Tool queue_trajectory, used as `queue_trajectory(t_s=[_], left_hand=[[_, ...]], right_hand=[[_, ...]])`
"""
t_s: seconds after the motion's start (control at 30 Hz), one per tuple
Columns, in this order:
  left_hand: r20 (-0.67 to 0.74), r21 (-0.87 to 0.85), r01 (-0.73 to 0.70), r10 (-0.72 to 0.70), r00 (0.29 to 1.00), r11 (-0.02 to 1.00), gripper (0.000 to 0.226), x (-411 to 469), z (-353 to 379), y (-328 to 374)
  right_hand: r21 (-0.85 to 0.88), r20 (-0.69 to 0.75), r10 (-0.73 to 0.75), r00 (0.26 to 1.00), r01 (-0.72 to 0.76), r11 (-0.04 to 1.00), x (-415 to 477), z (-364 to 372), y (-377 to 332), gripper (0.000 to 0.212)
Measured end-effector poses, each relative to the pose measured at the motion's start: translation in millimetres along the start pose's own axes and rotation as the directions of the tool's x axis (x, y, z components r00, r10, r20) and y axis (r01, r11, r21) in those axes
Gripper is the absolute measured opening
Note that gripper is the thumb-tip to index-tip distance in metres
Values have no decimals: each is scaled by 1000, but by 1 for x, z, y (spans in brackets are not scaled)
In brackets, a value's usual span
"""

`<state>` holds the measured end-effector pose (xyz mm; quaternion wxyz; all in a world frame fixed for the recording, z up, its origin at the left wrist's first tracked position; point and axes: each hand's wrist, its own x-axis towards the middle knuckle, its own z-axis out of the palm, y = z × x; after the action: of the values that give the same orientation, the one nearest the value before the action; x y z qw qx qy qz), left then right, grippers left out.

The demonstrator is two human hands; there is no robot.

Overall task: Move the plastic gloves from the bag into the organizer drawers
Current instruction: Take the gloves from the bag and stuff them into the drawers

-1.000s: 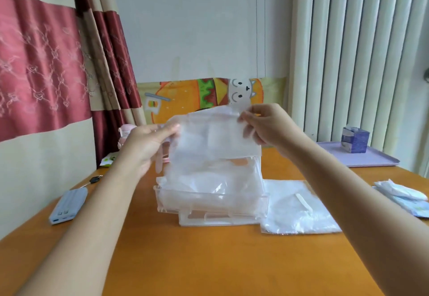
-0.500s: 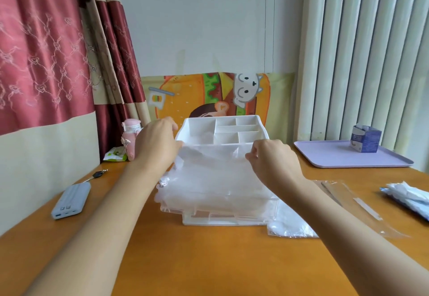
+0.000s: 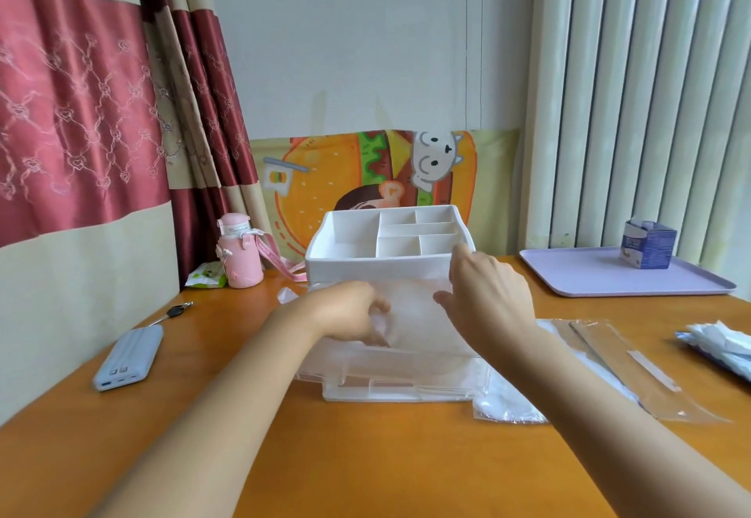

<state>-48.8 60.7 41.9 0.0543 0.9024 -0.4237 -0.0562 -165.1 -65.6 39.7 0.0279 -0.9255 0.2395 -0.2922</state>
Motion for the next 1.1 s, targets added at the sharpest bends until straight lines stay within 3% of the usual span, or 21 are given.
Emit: queue_trajectory(t_s=[0.07, 0.13, 0.2, 0.3, 0.37, 0.43, 0.6, 0.8, 0.97, 1.1], left_hand=[[35, 4, -18, 18, 999, 1000, 68, 4, 0, -5], [78, 5, -35, 35, 996, 999, 71, 6, 0, -7], [97, 1, -52, 51, 994, 999, 63, 5, -2, -4], [65, 3, -84, 84, 994, 996, 45, 6, 0, -1], [78, -31, -113, 115, 990, 993, 57, 5, 4, -4], [96, -73, -107, 114, 989, 992, 73, 5, 9, -7], [89, -80, -71, 78, 993, 994, 58, 3, 6, -10], [81, 154, 63, -76, 994, 986, 80, -12, -18, -11], [180, 268, 51, -102, 978, 962, 69, -19, -31, -4], [230, 247, 19, -78, 970, 969, 64, -16, -27, -1]], right_hand=[[57, -82, -92, 992, 96, 994, -3, -1, -7, 27], [196, -25, -247, 969, 246, 949, -2, -3, -17, 26], [275, 159, -360, 919, 309, 910, 3, -4, -23, 24], [129, 490, -387, 781, 374, 919, 11, -2, -27, 33], [17, 633, -361, 685, 453, 891, 10, -5, -31, 36], [16, 699, -356, 620, 484, 875, 6, -8, -34, 39], [-25, 737, -260, 624, 409, 912, 16, -1, -28, 60], [-156, 780, -199, 594, 492, 856, 42, 19, -32, 85], [-195, 787, -190, 587, 529, 826, 50, 24, -42, 87], [-218, 793, -172, 585, 536, 816, 51, 23, -43, 88]])
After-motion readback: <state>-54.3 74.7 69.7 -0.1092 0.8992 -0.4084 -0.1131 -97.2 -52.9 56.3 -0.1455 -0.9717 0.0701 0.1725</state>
